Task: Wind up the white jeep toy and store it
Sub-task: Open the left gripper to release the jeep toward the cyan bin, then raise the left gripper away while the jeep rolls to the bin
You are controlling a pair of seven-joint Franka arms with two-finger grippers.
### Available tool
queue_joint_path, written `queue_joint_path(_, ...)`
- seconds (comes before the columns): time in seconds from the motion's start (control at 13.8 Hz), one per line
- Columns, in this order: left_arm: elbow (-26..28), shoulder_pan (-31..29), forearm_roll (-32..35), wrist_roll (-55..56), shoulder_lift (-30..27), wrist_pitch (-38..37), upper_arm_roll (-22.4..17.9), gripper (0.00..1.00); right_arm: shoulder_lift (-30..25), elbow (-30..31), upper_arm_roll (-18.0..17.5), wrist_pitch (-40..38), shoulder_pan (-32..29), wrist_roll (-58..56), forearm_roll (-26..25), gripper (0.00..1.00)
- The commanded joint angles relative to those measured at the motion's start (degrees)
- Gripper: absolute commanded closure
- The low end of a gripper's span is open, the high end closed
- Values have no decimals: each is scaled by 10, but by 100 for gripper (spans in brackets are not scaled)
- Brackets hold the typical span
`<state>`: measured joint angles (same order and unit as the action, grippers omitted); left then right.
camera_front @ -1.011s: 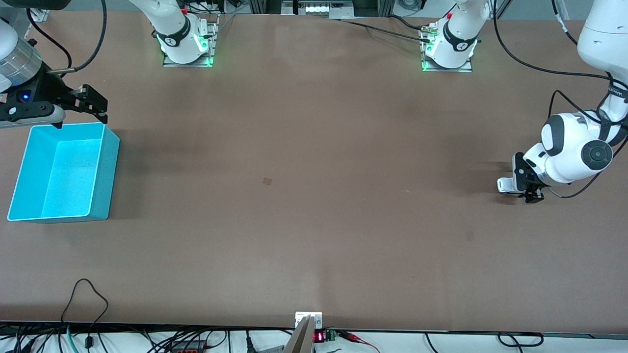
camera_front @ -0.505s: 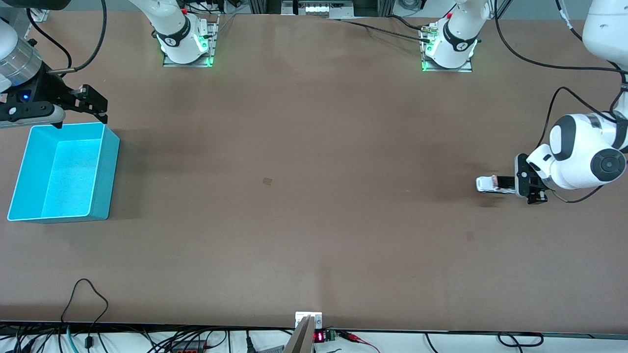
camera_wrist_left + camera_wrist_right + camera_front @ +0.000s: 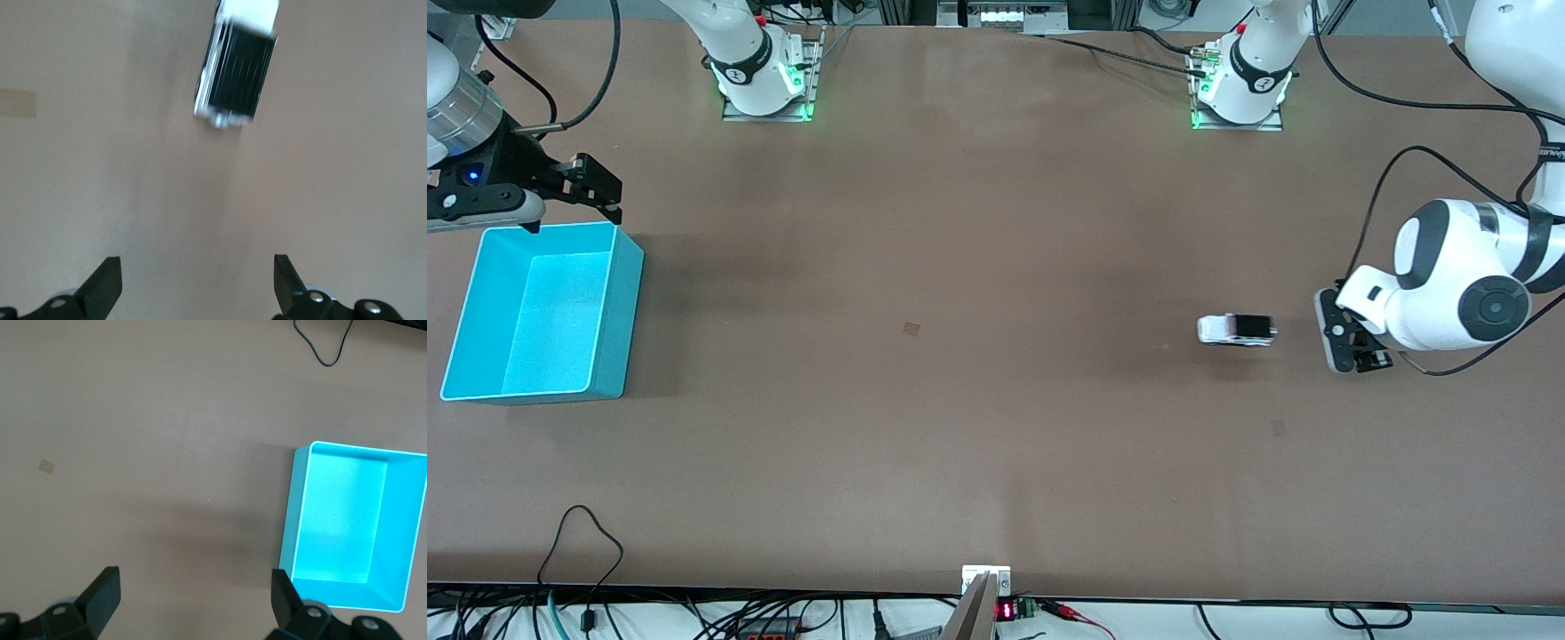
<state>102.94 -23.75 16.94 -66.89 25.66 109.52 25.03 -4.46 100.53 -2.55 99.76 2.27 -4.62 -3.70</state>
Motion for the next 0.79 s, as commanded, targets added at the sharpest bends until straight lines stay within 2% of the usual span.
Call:
queue_joint_path(0.0,-47,-6,7,76,1,-71,41,0,-9,2,1,-1,1,7,4,0)
queue_joint_path(0.22,-91,-5,7,159,1,-136,78,0,-8,2,1,-1,1,7,4,0)
queue_joint_path(0.72,-164,-6,3,316,-2,-231,124,0,-8,1,2,-3,1,7,4,0)
